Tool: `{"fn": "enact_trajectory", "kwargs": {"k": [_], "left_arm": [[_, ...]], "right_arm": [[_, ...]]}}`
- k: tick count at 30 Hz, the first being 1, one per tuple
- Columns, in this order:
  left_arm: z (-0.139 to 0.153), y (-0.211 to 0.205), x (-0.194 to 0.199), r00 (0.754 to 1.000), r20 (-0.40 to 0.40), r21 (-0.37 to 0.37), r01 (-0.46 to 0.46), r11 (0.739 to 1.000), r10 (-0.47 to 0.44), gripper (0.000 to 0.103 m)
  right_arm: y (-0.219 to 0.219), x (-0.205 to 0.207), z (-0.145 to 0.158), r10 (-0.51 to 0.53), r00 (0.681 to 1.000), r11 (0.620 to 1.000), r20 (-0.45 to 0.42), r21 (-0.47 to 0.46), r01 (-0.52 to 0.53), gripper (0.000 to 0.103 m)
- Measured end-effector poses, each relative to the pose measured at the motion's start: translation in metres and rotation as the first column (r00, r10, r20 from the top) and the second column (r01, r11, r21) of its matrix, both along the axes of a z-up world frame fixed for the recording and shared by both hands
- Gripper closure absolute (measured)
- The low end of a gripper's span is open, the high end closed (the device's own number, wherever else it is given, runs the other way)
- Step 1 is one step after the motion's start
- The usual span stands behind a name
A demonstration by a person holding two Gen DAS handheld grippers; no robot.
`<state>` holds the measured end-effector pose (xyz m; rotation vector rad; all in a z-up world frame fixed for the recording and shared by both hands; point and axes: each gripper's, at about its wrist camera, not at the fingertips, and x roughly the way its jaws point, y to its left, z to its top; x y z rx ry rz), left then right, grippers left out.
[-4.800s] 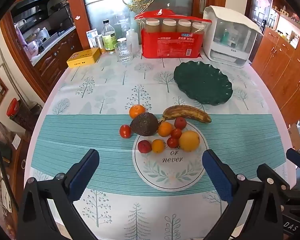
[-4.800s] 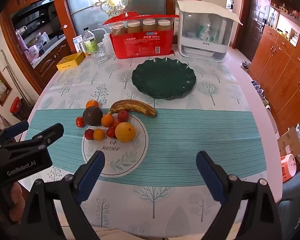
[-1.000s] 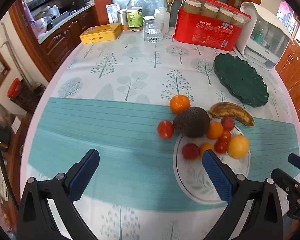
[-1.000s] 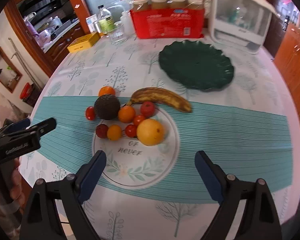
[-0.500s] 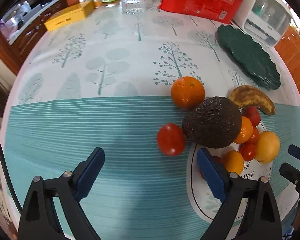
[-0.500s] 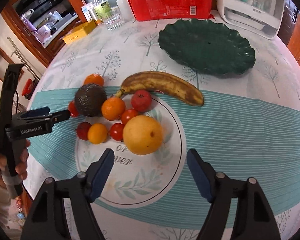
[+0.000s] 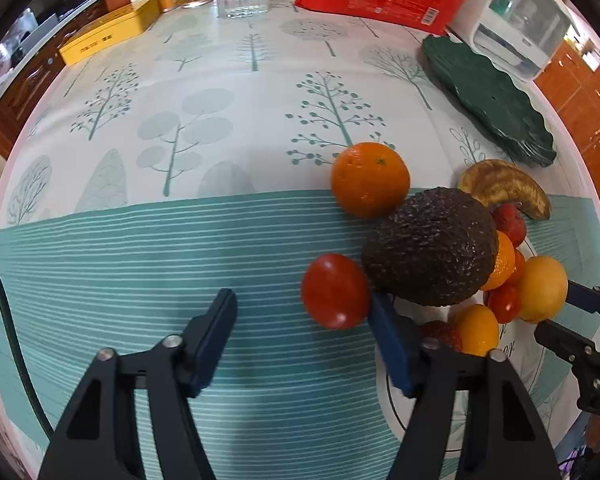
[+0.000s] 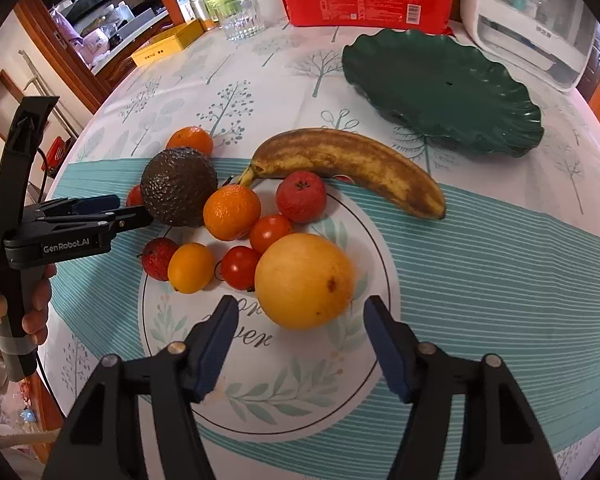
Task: Organize fruits
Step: 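Grasp the red tomato with the left gripper while the right gripper grasps the grapefruit, then carry tomato and grapefruit onto the green plate and open both grippers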
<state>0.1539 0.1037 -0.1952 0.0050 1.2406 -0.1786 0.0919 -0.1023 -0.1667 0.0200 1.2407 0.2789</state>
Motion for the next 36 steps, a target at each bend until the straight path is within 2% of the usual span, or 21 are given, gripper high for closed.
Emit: {"fn": "enact_trajectory", "kwargs": {"k": [7, 10, 12, 14, 17, 27, 33, 36], "left_arm": [[-0.002, -0.01, 0.001, 0.999, 0.027, 0.034, 0.031, 0.999, -0.032, 0.042], [0.0, -0.011, 0.001, 0.998, 0.038, 0.032, 0.052, 0.998, -0.053, 0.051], [0.001, -0.015, 0.002, 0.996, 0.046, 0.031, 0.071, 0.997, -0.072, 0.062], [0.002, -0.019, 0.001, 0.994, 0.054, 0.037, 0.089, 0.995, -0.091, 0.069], [0.002, -0.024, -0.001, 0.992, 0.07, 0.062, 0.105, 0.993, -0.109, 0.07], [0.013, -0.007, -0.021, 0.996, 0.058, 0.023, 0.065, 0.998, -0.066, 0.07], [0.049, -0.011, -0.039, 0.994, 0.091, -0.039, 0.071, 0.997, -0.068, 0.07], [0.081, -0.023, -0.042, 0.985, 0.15, -0.059, 0.1, 0.993, -0.09, 0.07]], "right_arm": [[0.002, 0.005, -0.005, 0.02, 1.0, 1.0, 0.008, 0.002, -0.02, 0.042], [0.003, 0.008, -0.008, 0.022, 1.0, 1.0, 0.014, -0.011, -0.022, 0.045], [0.002, 0.009, -0.009, 0.021, 1.0, 1.0, 0.019, -0.011, -0.02, 0.047], [0.0, 0.008, -0.009, 0.019, 1.0, 1.0, 0.022, -0.002, -0.019, 0.048], [-0.001, 0.006, -0.009, 0.015, 0.999, 1.0, 0.029, -0.004, -0.015, 0.048], [-0.019, -0.01, -0.005, -0.022, 1.0, 1.0, 0.009, 0.013, 0.022, 0.049], [-0.029, -0.019, 0.006, -0.041, 0.999, 0.999, 0.02, 0.032, 0.04, 0.049], [-0.035, -0.022, 0.022, -0.049, 0.997, 0.998, 0.055, 0.05, 0.047, 0.049]]}}
